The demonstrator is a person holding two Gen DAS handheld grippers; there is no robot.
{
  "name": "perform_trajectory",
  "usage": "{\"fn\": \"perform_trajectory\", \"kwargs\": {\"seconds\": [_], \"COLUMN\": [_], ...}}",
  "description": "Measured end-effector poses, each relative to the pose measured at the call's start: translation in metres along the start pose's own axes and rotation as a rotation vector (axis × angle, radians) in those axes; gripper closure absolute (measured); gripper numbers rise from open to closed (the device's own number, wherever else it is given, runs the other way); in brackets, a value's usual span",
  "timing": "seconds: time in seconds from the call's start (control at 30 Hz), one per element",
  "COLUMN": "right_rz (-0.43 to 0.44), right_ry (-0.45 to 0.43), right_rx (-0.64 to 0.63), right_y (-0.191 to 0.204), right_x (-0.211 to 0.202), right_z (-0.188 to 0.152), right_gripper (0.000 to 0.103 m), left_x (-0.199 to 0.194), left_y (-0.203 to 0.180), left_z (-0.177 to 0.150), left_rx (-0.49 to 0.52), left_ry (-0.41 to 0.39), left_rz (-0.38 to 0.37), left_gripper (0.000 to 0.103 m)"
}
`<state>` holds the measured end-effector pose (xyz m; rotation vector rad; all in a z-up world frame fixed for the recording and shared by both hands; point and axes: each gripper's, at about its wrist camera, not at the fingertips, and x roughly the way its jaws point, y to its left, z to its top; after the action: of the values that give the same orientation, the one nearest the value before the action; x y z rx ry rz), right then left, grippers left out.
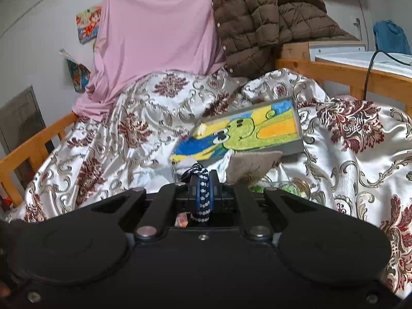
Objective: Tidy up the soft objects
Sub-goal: 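Carry the orange clip and striped sock toward the painted picture tray with both tools, then lower the clip into the tray with the left tool while the right tool releases the sock there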
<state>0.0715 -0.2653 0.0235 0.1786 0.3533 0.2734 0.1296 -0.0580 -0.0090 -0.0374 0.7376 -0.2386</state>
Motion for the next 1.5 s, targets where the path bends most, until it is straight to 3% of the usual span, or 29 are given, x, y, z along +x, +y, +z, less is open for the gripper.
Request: {"fn": "perform_trajectory", "kwargs": {"seconds": [0.17, 0.37, 0.6, 0.7, 0.9, 1.07, 1.3, 1.5], "right_rz": [0.013, 0.024, -0.001, -0.034, -0.135, -0.181, -0.217, -0.269], "right_ry": [-0.086, -0.17, -0.209, -0.189, -0.144, -0.096, -0.02, 0.035], "right_rx": [-0.014, 0.007, 0.08, 0.107, 0.103, 0.129, 0.122, 0.069], "right_y": [0.003, -0.002, -0.028, -0.043, -0.068, -0.09, -0.102, -0.096], "right_x": [0.0, 0.029, 0.087, 0.117, 0.164, 0.205, 0.267, 0.294], "right_z": [0.007, 0.045, 0.075, 0.081, 0.096, 0.094, 0.089, 0.077], "right_gripper": [0.101, 0.101, 0.101, 0.101, 0.101, 0.101, 0.101, 0.101], "left_x": [-0.004, 0.018, 0.077, 0.111, 0.186, 0.225, 0.256, 0.272], "left_y": [0.01, 0.023, 0.035, 0.043, 0.061, 0.081, 0.116, 0.135], "left_z": [0.03, 0.087, 0.141, 0.15, 0.175, 0.187, 0.182, 0.18], "left_rx": [-0.014, -0.007, -0.048, -0.073, -0.138, -0.232, -0.373, -0.42], "left_ry": [-0.101, -0.179, -0.247, -0.276, -0.223, -0.181, -0.098, -0.053], "left_rz": [0.002, -0.002, -0.01, -0.052, -0.068, -0.088, -0.149, -0.127], "left_gripper": [0.063, 0.062, 0.062, 0.062, 0.062, 0.062, 0.062, 0.062]}}
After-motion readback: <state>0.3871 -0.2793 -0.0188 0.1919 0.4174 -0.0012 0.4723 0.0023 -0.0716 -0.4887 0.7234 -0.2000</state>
